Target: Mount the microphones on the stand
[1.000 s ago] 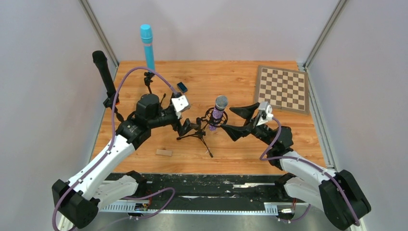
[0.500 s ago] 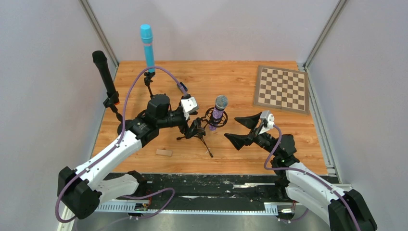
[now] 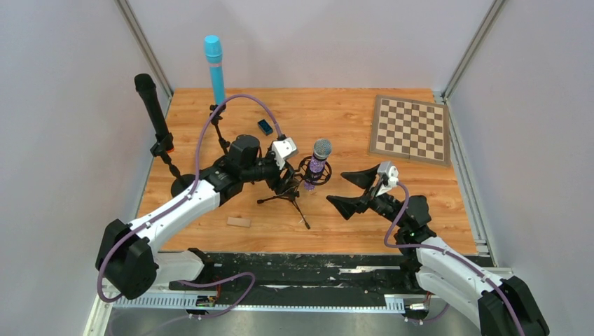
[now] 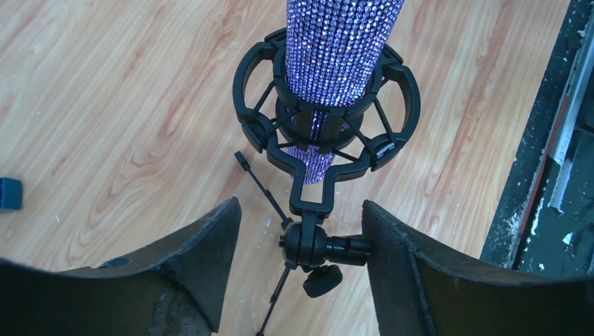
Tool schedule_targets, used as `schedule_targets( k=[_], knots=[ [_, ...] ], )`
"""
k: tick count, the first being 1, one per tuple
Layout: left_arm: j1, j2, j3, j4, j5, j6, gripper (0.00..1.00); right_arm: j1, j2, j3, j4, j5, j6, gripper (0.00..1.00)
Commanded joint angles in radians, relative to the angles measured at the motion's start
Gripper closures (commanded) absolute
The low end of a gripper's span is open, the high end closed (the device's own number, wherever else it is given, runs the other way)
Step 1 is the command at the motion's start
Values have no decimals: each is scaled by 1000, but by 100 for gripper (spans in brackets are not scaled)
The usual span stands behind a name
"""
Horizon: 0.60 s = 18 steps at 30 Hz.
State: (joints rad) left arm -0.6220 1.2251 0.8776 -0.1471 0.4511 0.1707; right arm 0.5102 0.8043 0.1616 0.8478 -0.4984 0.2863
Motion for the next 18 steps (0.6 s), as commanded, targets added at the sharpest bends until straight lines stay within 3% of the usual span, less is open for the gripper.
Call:
schedule_targets(
  k=[1,5,7,8,10,18],
  knots=[
    [-4,-12,13,51,28,30,30,4,7,2,13,-13,5,3],
    [-5,-9,5,58,53,54,36,4,35,8,28,-24,5,3],
    [-4,-2,5,56,71,64,45,4,46,11,29,-29,4,3],
    [-4,1,7,54,77,67,56,4,50,13,28,-31,3,3],
    [-4,15,18,35,94,79,68,4,54,13,27,-29,0,3],
    [-4,46,58,13,124,84,100,4,58,9,14,-29,-15,3]
  ],
)
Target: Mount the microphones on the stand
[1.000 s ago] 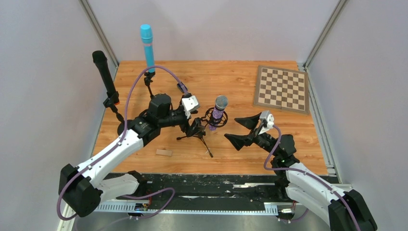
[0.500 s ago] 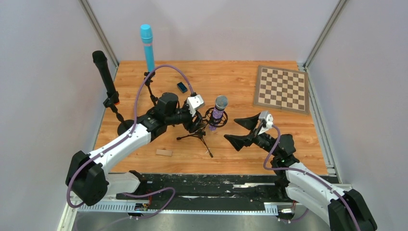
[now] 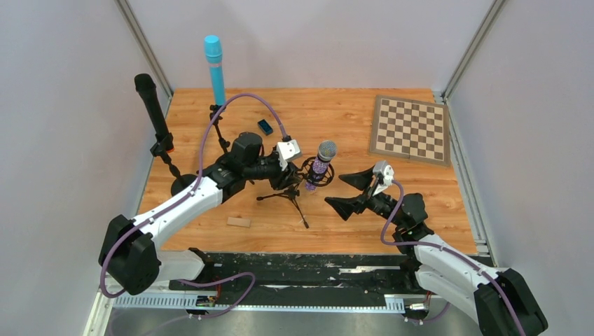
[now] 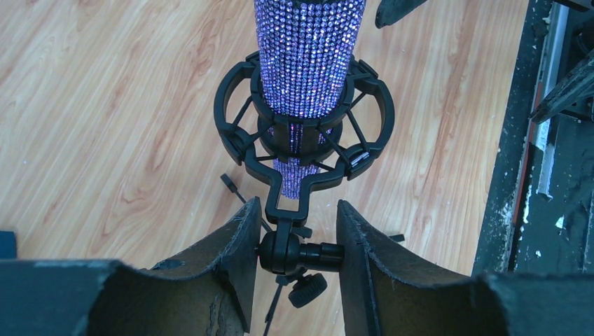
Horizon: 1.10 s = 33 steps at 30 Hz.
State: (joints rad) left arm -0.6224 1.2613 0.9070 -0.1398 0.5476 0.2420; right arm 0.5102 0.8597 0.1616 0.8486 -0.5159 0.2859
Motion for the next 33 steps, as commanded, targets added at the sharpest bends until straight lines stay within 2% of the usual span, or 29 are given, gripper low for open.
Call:
schedule_targets(
  k=[1,8,16,33],
  knots=[
    [-4,1,25,15,28,4,100,5,4,8,9,-12,-18,3],
    [-4,-74,17,111,3,-47,100,4,23,-4,8,-13,-29,4],
    [-3,-113,46,133,-9,-82,100,4,70,-7,22,-33,-29,4],
    [-3,-111,152,219,-130,-166,100,4,86,-19,21,-16,-43,4]
  ],
)
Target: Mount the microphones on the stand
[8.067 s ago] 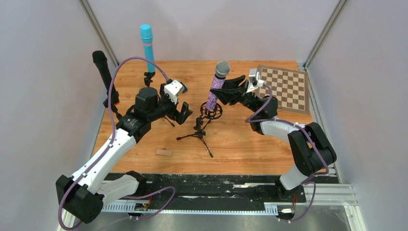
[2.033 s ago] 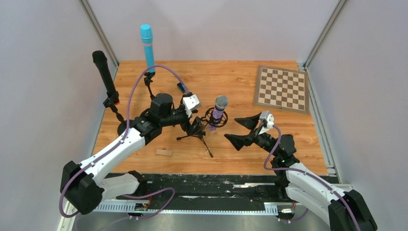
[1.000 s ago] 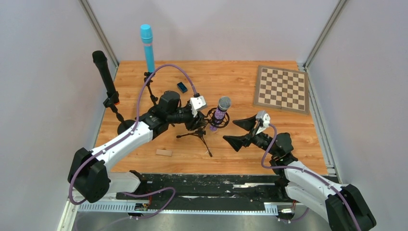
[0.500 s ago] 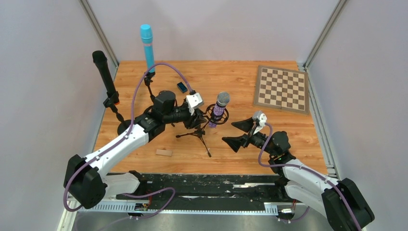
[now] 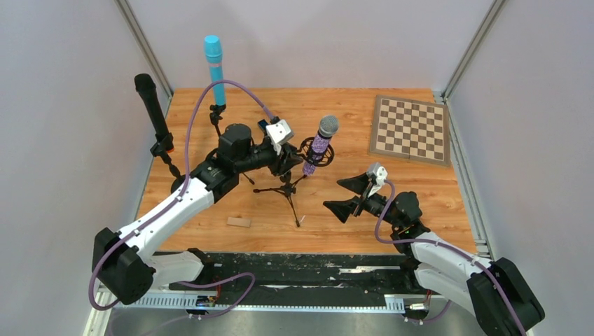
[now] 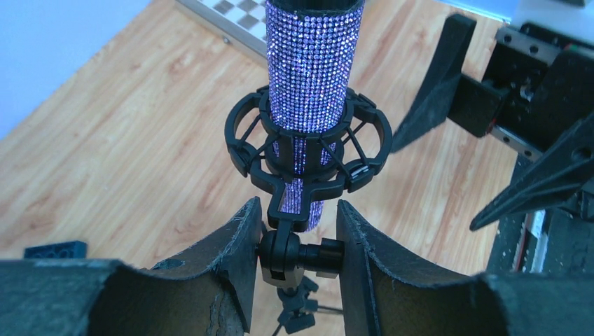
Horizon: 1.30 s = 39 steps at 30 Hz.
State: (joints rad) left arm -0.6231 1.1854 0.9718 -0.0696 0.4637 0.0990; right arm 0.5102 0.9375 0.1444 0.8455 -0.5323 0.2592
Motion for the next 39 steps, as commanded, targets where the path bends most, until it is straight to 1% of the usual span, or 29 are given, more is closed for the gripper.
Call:
schedule_targets(
  k=[1,9,16,22,24,29,33,35,39],
  knots=[
    [-3,-33,89,154,-53,-23,100,4,9,-2,24,1,-17,4],
    [-3,13,106,246,-68,-50,100,4,2,-9,15,8,-27,4],
    [-1,9,99,306,-97,-59,100,4,-11,-9,-7,18,-40,3],
    [10,-5,18,453,-67,-154,100,4,-11,-3,-14,20,-46,3],
    [10,-11,5,475,-57,-178,100,4,-11,-4,-17,22,-49,3],
    [11,-44,-15,496,-51,-212,100,4,1,-6,-10,24,-46,3],
    [11,-70,-29,461,-63,-206,100,4,18,-4,2,19,-40,3],
    [11,-85,-49,439,-78,-204,100,4,29,-2,5,16,-40,4],
    [11,-135,-143,470,-119,-205,100,4,47,5,0,11,-44,4]
  ],
)
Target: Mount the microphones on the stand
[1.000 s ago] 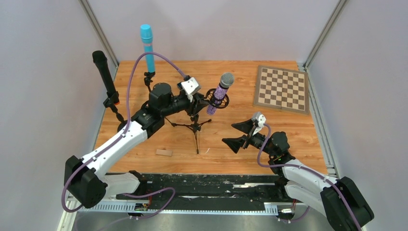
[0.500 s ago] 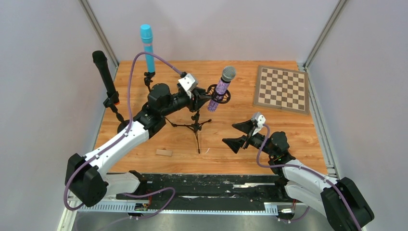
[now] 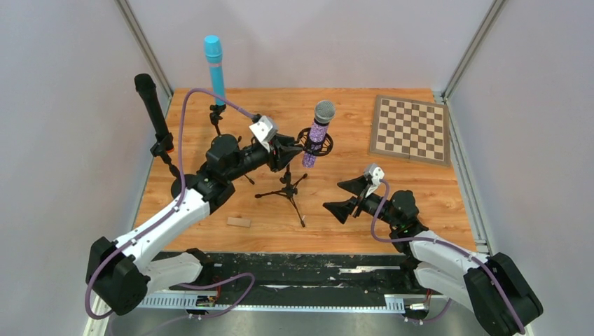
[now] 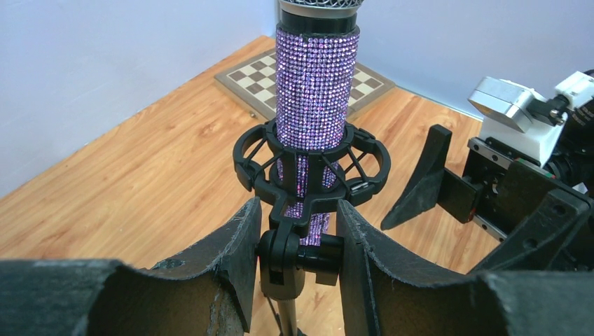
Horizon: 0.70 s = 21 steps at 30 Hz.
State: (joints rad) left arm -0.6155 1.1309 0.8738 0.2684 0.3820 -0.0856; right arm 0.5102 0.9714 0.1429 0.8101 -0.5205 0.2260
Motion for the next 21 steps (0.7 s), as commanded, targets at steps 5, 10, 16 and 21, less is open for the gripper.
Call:
schedule_targets(
  k=[5,10,16,21],
  knots=[
    [3,-143,-127,125,-80,-3,100,4,19,34,-10,-3,-17,4],
    [2,-166,-155,119,-82,5,97,4,12,67,-49,3,-17,3],
    [3,-159,-138,117,-68,11,92,4,17,79,-68,10,-19,3],
    [3,-148,-120,104,-66,19,89,4,17,89,-95,19,-11,2]
  ],
)
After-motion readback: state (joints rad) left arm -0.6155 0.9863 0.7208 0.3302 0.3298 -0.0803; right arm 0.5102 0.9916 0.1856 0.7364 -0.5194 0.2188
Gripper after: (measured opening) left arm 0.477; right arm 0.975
